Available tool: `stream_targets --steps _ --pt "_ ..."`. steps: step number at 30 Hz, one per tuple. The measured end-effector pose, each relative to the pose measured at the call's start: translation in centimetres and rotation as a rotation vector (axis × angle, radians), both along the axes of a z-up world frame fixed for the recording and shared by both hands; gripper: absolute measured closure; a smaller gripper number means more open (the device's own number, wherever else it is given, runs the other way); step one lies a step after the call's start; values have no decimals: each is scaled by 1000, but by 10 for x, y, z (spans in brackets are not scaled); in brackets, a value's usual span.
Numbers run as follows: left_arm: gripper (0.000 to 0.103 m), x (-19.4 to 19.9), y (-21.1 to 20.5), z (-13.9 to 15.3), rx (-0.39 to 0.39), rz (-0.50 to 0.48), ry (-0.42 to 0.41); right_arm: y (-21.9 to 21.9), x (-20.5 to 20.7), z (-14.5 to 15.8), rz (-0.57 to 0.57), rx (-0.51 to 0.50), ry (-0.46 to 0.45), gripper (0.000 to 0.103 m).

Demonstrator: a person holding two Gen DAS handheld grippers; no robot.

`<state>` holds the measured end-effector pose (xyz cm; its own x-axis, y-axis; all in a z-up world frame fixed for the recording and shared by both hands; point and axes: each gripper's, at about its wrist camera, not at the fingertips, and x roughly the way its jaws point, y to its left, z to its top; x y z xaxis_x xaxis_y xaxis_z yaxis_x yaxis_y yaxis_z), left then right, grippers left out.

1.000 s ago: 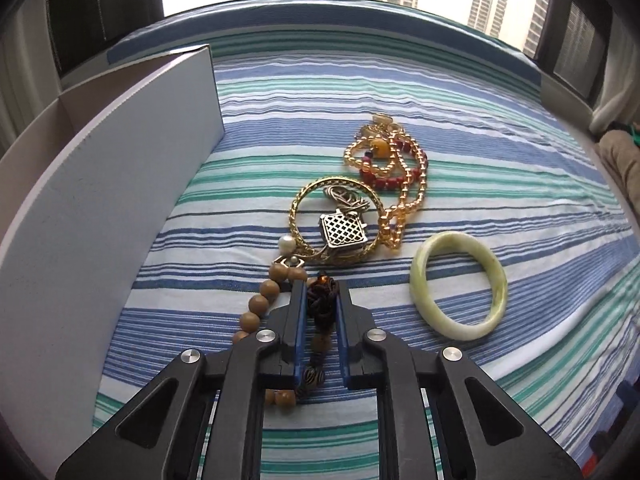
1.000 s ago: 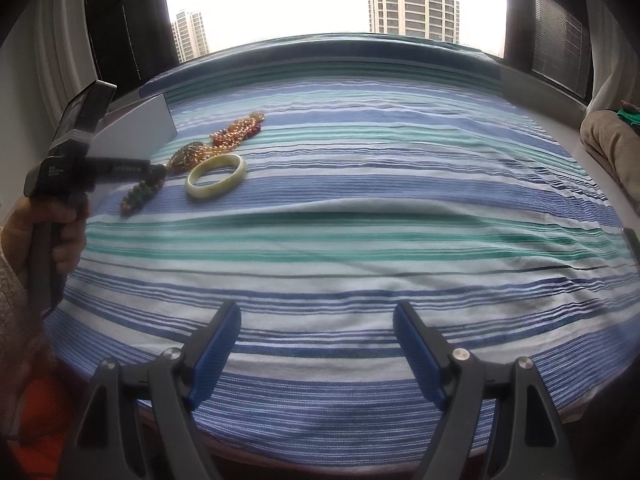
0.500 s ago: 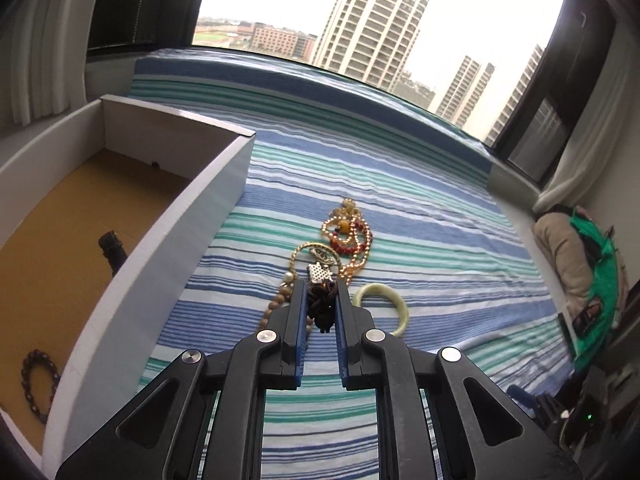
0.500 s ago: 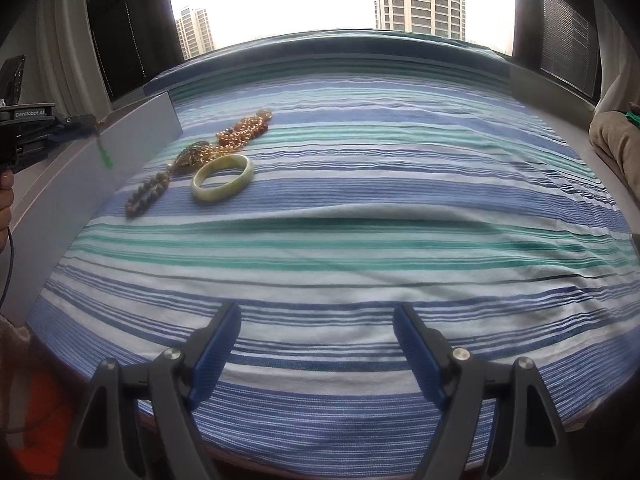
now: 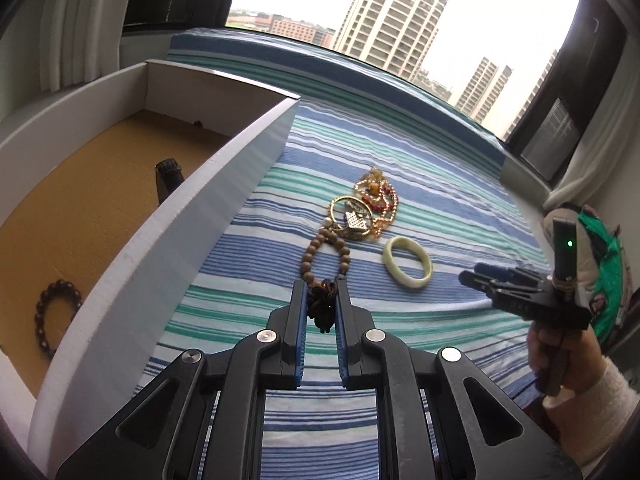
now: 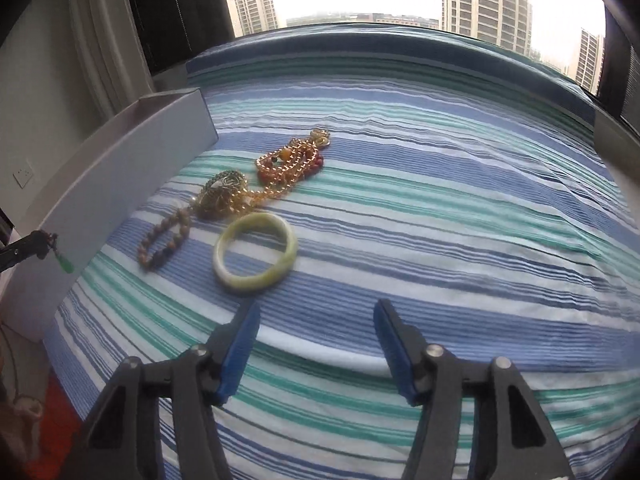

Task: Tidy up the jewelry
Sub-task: 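Grasp the pale jade bangle with the right tool while the left tool holds the charm, then lower charm and bangle into the white box and open both tools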

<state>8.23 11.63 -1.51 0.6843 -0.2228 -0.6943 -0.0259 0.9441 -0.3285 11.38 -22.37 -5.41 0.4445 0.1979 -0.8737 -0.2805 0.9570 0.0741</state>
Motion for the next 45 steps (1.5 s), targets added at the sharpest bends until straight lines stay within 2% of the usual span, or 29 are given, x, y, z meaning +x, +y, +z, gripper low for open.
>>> stream_targets --steps 3,4,6,8,11,12,16,22,29,33,36,41,45 --pt "92 -5 0 0 6 1 -2 27 30 -18 69 -22 46 57" --pt "92 -6 0 0 8 0 -3 33 38 -24 72 -23 62 57" --pt "92 -8 -2 2 17 -1 -9 43 53 -37 81 -30 91 67" --pt "92 -10 -2 3 24 -1 -15 50 64 -47 78 -53 108 71" --pt "92 -12 -2 4 29 -2 -19 58 68 -53 96 -107 91 90" --pt "92 -13 -2 3 30 -1 -18 61 68 -54 104 -134 82 92" --pt "92 -15 0 3 34 5 -19 58 61 -44 101 -112 59 92" --pt "92 -21 4 15 39 22 -38 54 38 0 101 -56 -46 92" --pt "92 -41 38 60 -1 85 -113 79 28 63 158 17 -163 92" --pt "92 -52 81 87 23 185 -161 119 33 98 231 97 -209 92" --pt "92 -49 115 91 73 278 -148 160 42 114 295 161 -209 92" --pt "92 -30 165 65 96 379 -66 244 65 115 389 234 -148 92" --pt "92 -17 197 35 90 439 21 316 78 91 465 263 -41 92"
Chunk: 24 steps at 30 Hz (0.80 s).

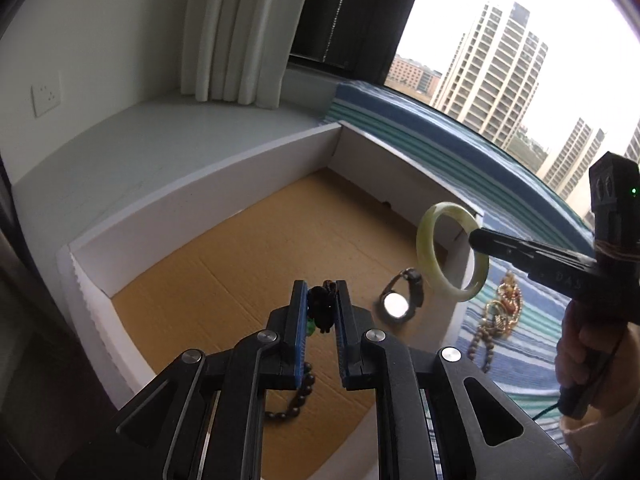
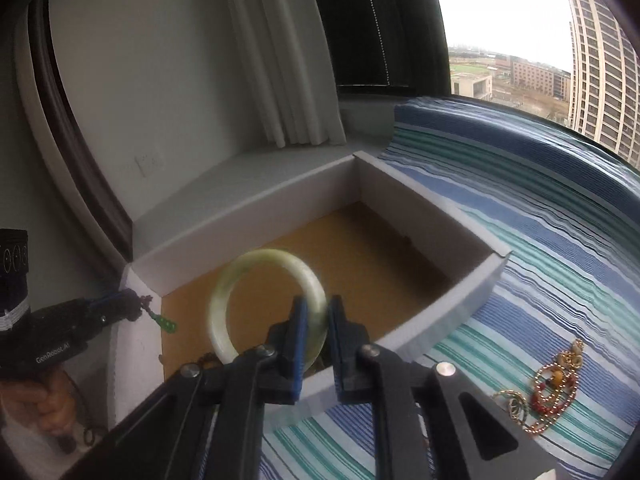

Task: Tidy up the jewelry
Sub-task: 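Lower charm and bangle into the white box and open both tools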

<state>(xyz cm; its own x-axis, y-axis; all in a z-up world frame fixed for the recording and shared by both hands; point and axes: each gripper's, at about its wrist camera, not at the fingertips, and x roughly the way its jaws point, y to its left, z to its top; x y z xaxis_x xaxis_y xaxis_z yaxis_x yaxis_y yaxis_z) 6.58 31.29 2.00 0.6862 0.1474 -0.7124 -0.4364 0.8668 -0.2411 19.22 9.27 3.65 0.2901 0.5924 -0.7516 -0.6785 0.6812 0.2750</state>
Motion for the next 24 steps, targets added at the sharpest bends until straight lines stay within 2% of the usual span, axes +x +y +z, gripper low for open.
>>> stream_targets --steps 5,9,10,11,13,14,15,17,19,24 --pt "92 10 15 -22 -7 39 84 74 7 -47 78 -54 120 92" --pt "89 19 17 -29 15 67 142 101 3 -79 119 -121 163 89" --pt "81 18 17 -30 18 75 147 105 1 -84 133 -145 161 88" --pt "68 14 15 -27 22 81 143 109 -1 -87 130 -163 148 88" --pt "52 6 13 -22 31 96 121 104 -3 -83 116 -177 107 83" --pt "47 3 11 -19 38 101 111 97 -5 -79 111 -168 95 74" --pt "45 -1 7 -15 46 102 104 90 -5 -73 101 -159 82 64" --pt "38 -8 -5 -6 64 98 92 75 -7 -60 83 -144 42 56" --pt "33 -13 -21 3 86 84 79 60 -10 -47 71 -145 -3 53" --pt "19 -17 -73 11 143 15 58 10 -31 -29 28 -179 -91 37"
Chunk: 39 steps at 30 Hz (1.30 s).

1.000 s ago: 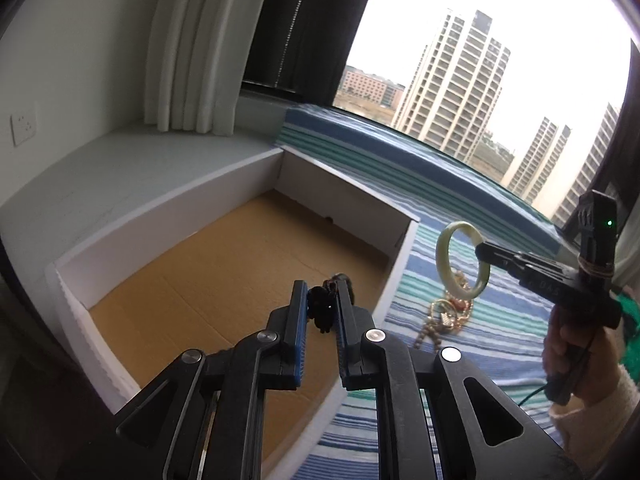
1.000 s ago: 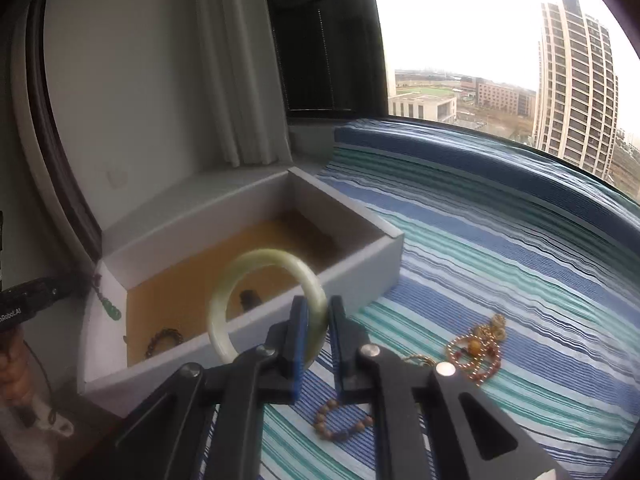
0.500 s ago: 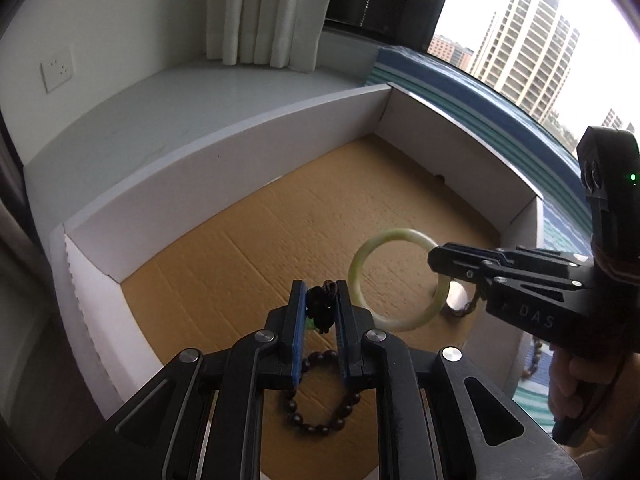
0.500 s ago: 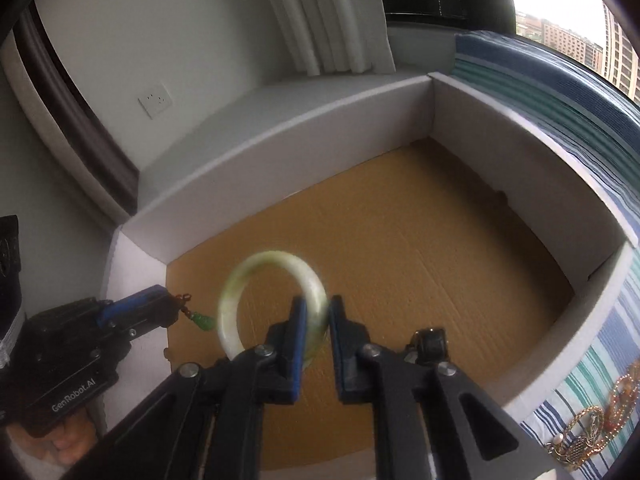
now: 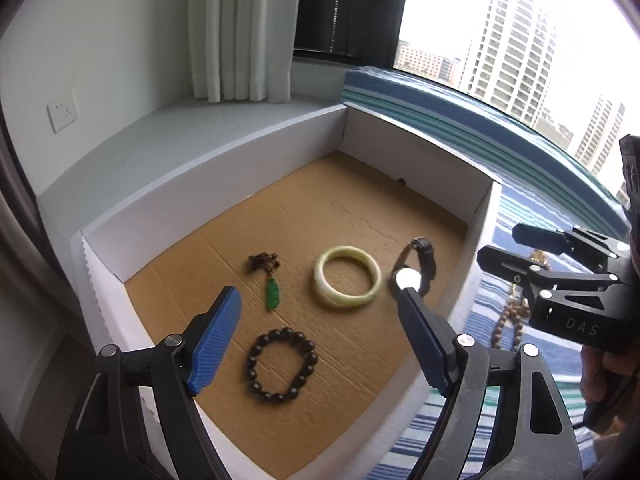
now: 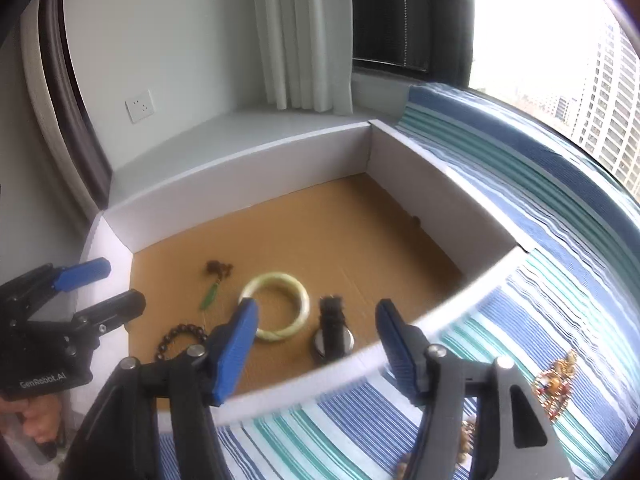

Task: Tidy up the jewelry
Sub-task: 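Move both open tools back over the remaining jewelry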

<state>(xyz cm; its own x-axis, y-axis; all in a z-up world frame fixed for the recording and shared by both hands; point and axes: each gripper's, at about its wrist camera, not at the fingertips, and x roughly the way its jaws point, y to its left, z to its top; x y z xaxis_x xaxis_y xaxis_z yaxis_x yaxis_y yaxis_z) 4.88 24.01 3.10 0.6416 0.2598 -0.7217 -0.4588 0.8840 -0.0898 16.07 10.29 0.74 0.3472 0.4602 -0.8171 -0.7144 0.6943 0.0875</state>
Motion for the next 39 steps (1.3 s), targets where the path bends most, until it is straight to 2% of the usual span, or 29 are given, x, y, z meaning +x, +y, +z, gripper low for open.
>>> stream_targets --steps 5,14,19,27,34,39 --pt "17 10 -52 -5 47 -87 10 -54 -24 -3 -53 -72 -33 31" --pt "16 27 -114 -23 85 -183 51 -157 -60 -17 -226 -137 -63 30" --pt "14 30 -137 -44 62 -233 84 -213 -78 -36 -357 -143 -48 30" --pt "14 33 -179 -89 21 -340 158 -298 -112 -74 -603 -129 27 30" --pt "14 32 -200 -107 24 -388 193 -335 -130 -90 -692 -143 20 30" --pt "14 31 -199 -110 22 -387 199 -339 -137 -95 -691 -121 23 30"
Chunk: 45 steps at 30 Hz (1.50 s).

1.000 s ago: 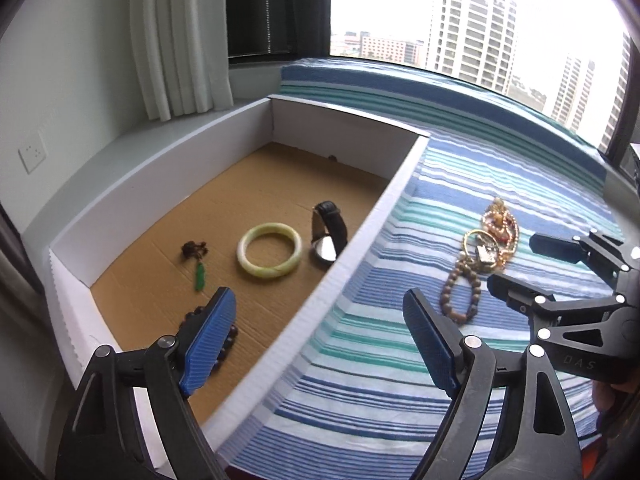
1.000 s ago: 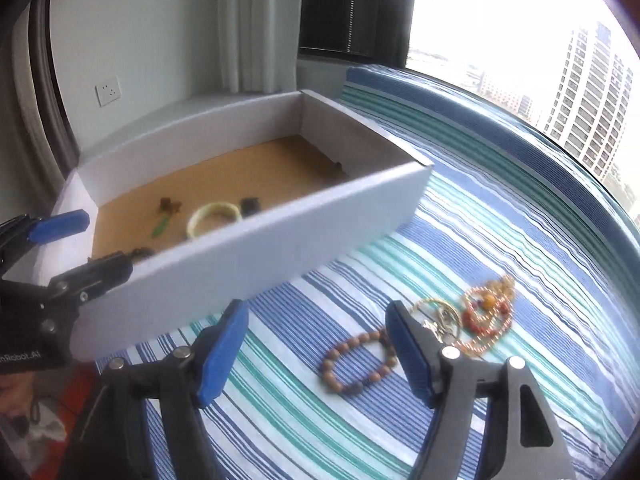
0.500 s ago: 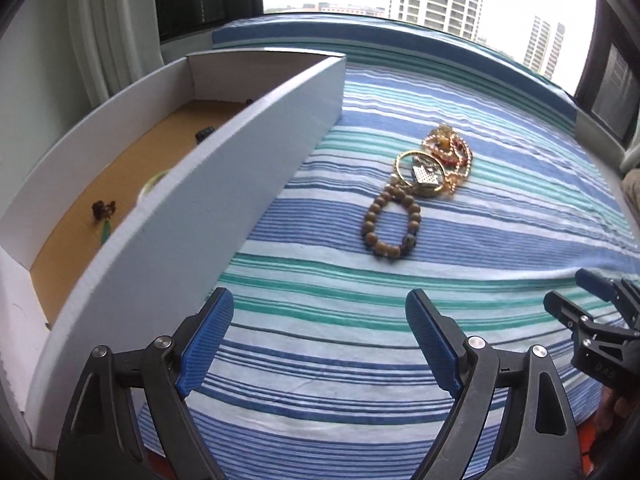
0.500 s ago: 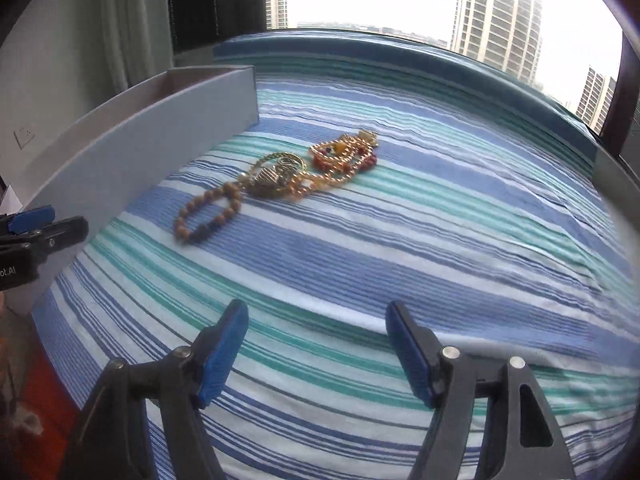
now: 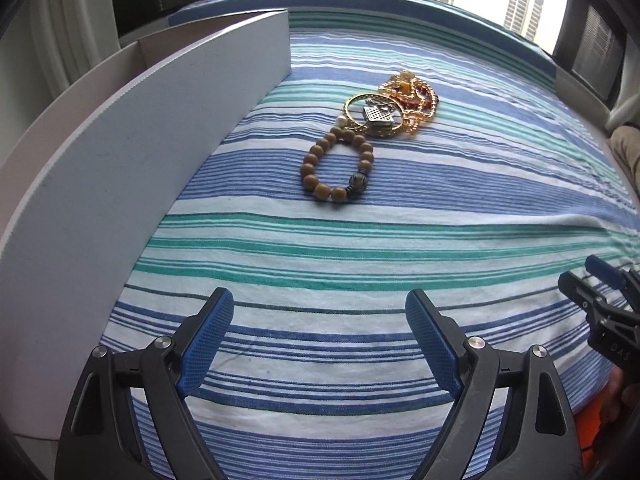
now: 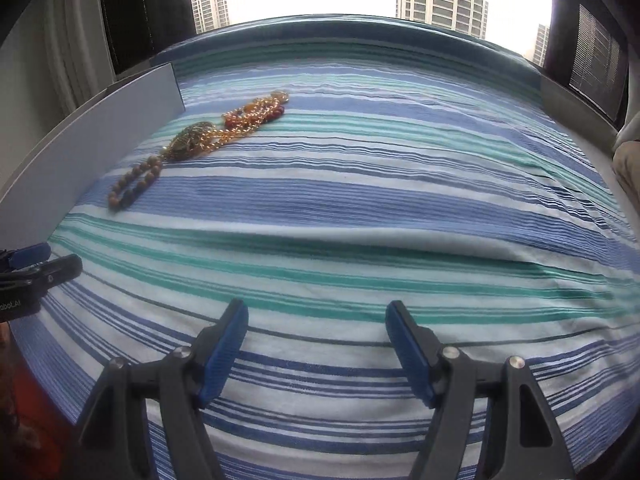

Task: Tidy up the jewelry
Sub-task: 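Move both open tools back over the remaining jewelry, then grasp the wooden bead bracelet with the left tool while the right tool grasps the gold necklace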

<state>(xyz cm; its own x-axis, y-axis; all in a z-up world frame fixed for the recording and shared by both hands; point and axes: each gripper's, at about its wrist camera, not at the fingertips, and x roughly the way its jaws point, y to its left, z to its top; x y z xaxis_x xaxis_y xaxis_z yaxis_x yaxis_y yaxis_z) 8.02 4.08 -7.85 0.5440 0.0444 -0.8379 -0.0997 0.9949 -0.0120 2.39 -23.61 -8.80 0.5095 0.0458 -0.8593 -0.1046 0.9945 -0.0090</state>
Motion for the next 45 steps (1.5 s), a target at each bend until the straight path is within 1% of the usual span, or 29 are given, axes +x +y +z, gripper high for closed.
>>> stream_targets --steps 6,16,21,25,27,28,29,31,33,34,35,36,38,39,41,42,43,45 --pt "14 3 5 -3 -19 15 13 4 -2 -3 14 12 4 30" --pt "14 14 6 -2 -35 3 1 6 -5 -2 35 47 12 30" --pt "14 39 8 10 -44 -59 -34 8 -5 0 40 58 14 30" --pt "14 68 9 12 -22 -92 -82 13 -8 1 51 59 14 30" --pt "19 78 6 9 15 -87 -92 14 -10 2 57 60 16 30" --pt "31 80 3 9 24 -91 -104 14 -11 2 59 60 18 30" --pt "39 80 0 8 21 -109 -115 15 -12 2 60 60 18 30" --pt "40 80 -9 5 9 -171 -118 15 -14 2 60 58 21 30" --pt "40 82 -20 -2 53 -215 -109 14 -17 1 56 62 29 30" --pt "40 85 -23 -6 75 -222 -97 13 -17 -1 53 63 35 30" --pt "41 88 -23 -11 75 -222 -80 12 -17 -2 52 65 37 30" --pt "43 92 -21 -16 55 -221 -58 13 -18 -1 53 62 32 30" --pt "50 94 -14 -18 -10 -210 -39 13 -17 0 53 66 37 30" --pt "54 94 -13 -17 -12 -214 -31 12 -17 1 52 74 38 30" --pt "77 92 -11 -16 -11 -233 -17 11 -17 4 53 79 33 30" --pt "84 91 -8 -15 -25 -234 -9 11 -17 6 54 80 31 30" --pt "91 89 -3 -15 -56 -227 4 10 -16 8 56 82 30 30" --pt "91 83 15 -13 -171 -184 25 10 -12 11 60 91 31 30"
